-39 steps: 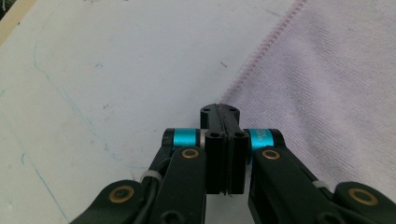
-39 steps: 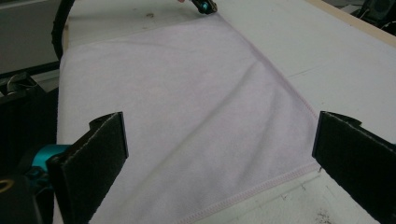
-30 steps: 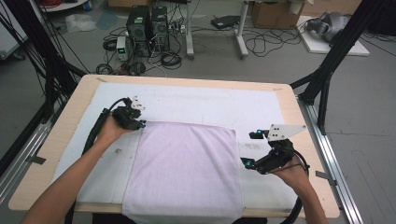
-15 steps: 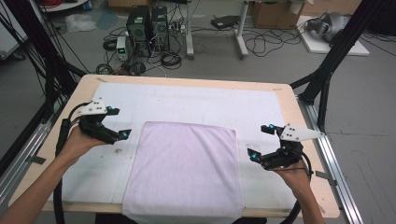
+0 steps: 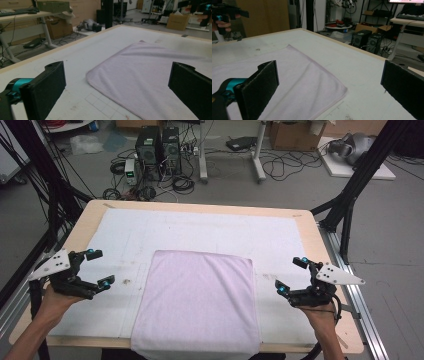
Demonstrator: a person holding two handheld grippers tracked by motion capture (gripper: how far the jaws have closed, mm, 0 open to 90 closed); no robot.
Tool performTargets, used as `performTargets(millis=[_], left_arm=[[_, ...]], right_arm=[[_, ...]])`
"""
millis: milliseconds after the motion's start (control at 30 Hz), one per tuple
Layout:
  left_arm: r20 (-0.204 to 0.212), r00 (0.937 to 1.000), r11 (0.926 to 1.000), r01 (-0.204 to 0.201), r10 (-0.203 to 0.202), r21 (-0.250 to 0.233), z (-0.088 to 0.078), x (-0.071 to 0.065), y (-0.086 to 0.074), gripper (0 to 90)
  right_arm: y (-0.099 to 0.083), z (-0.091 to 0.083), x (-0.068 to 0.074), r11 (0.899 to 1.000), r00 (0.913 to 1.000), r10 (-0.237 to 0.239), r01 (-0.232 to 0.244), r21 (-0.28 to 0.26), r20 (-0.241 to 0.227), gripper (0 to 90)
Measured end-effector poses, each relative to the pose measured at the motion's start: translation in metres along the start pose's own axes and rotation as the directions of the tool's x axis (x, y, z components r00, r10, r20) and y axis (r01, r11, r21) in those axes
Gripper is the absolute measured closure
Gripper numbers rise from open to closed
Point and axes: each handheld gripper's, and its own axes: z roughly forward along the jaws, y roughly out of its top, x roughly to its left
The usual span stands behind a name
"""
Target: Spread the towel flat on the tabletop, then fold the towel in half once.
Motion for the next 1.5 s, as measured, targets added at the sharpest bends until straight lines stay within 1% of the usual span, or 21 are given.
performTargets(millis=[33, 100, 200, 267, 433, 467, 500, 667, 800, 900, 933, 1000, 1100, 1133, 1233, 1267, 1333, 1400, 1467, 1500], left_arm=[[-0.003, 1.0, 1.0, -0.001, 0.001, -0.005, -0.001, -0.001, 0.0, 1.7], [-0.003, 0.9999, 0.9999, -0.014, 0.014, -0.007, -0.003, -0.002, 0.0, 1.7], [0.0, 0.9999, 0.9998, -0.015, 0.015, -0.014, -0.002, -0.002, 0.001, 1.7], [0.004, 0.9999, 0.9998, -0.011, 0.012, -0.016, -0.001, -0.001, 0.001, 1.7], [0.003, 0.9999, 0.9996, -0.016, 0.016, -0.024, 0.0, -0.002, 0.002, 1.7], [0.005, 0.9998, 0.9995, -0.017, 0.017, -0.025, 0.0, -0.002, 0.002, 1.7], [0.004, 0.9998, 0.9994, -0.019, 0.019, -0.028, -0.001, -0.002, 0.002, 1.7], [-0.003, 0.9999, 0.9993, -0.011, 0.011, -0.036, -0.001, -0.002, 0.002, 1.7], [-0.016, 0.9998, 0.9992, -0.014, 0.013, -0.036, 0.0, 0.0, 0.006, 1.7], [-0.023, 0.9997, 0.9998, -0.013, 0.013, -0.016, 0.003, 0.003, 0.013, 1.7], [-0.025, 0.9995, 0.9998, -0.017, 0.017, -0.004, 0.005, 0.005, 0.015, 1.7], [-0.025, 0.9997, 1.0, -0.002, 0.003, 0.009, 0.01, 0.008, 0.018, 1.7], [-0.016, 0.9999, 0.9987, -0.002, 0.003, 0.052, 0.02, 0.011, 0.025, 1.7], [-0.011, 0.9999, 0.9981, -0.005, 0.006, 0.062, 0.024, 0.012, 0.027, 1.7], [-0.003, 0.9998, 0.9953, -0.021, 0.021, 0.094, 0.036, 0.016, 0.034, 1.7], [-0.002, 0.9997, 0.9939, -0.023, 0.023, 0.108, 0.041, 0.017, 0.037, 1.7], [-0.004, 0.9996, 0.9901, -0.025, 0.026, 0.138, 0.051, 0.021, 0.041, 1.7], [-0.008, 0.9996, 0.9849, -0.025, 0.027, 0.171, 0.061, 0.025, 0.045, 1.7], [0.001, 0.9996, 0.9775, -0.027, 0.027, 0.209, 0.071, 0.031, 0.049, 1.7], [-0.004, 0.9998, 0.9752, -0.018, 0.019, 0.221, 0.076, 0.034, 0.05, 1.7]], right_arm=[[-0.001, -0.001, 0.0, 1.0, 1.0, 0.009, -0.009, -0.002, -0.001, 0.6], [-0.004, -0.002, 0.0, 1.0, 0.9999, 0.012, -0.012, -0.009, 0.01, 0.6], [-0.007, -0.003, 0.0, 1.0, 0.9996, 0.01, -0.01, -0.013, 0.025, 0.6], [-0.009, -0.004, 0.0, 1.0, 0.9995, 0.02, -0.02, -0.009, 0.024, 0.6], [-0.008, -0.004, 0.0, 1.0, 0.9994, 0.015, -0.015, -0.012, 0.031, 0.6], [-0.008, -0.003, 0.0, 1.0, 0.9994, 0.014, -0.014, -0.011, 0.031, 0.6], [-0.008, -0.003, 0.001, 1.0, 0.9993, 0.024, -0.024, -0.005, 0.029, 0.6], [-0.007, -0.001, 0.002, 1.0, 0.9996, 0.015, -0.015, -0.002, 0.024, 0.6], [-0.003, 0.003, 0.001, 0.999, 0.9993, 0.035, -0.036, 0.007, 0.012, 0.6], [0.003, 0.008, -0.001, 0.999, 0.9987, 0.051, -0.051, 0.017, 0.01, 0.6], [0.006, 0.01, -0.003, 0.998, 0.9986, 0.052, -0.052, 0.028, 0.006, 0.6], [0.012, 0.015, -0.005, 0.997, 0.9982, 0.059, -0.059, 0.052, -0.007, 0.7], [0.021, 0.026, -0.01, 0.993, 0.9979, 0.062, -0.06, 0.099, -0.02, 0.7], [0.024, 0.03, -0.011, 0.991, 0.9976, 0.065, -0.062, 0.117, -0.022, 0.7], [0.034, 0.043, -0.015, 0.984, 0.9985, 0.048, -0.044, 0.172, -0.024, 0.7], [0.037, 0.048, -0.017, 0.981, 0.9982, 0.052, -0.045, 0.188, -0.03, 0.8], [0.043, 0.057, -0.021, 0.974, 0.9985, 0.051, -0.044, 0.223, -0.023, 1.1], [0.047, 0.066, -0.026, 0.963, 0.9987, 0.049, -0.043, 0.266, -0.016, 1.2], [0.05, 0.076, -0.031, 0.951, 0.999, 0.045, -0.039, 0.307, -0.01, 1.2], [0.051, 0.081, -0.034, 0.943, 0.9987, 0.049, -0.042, 0.33, -0.011, 1.4]])
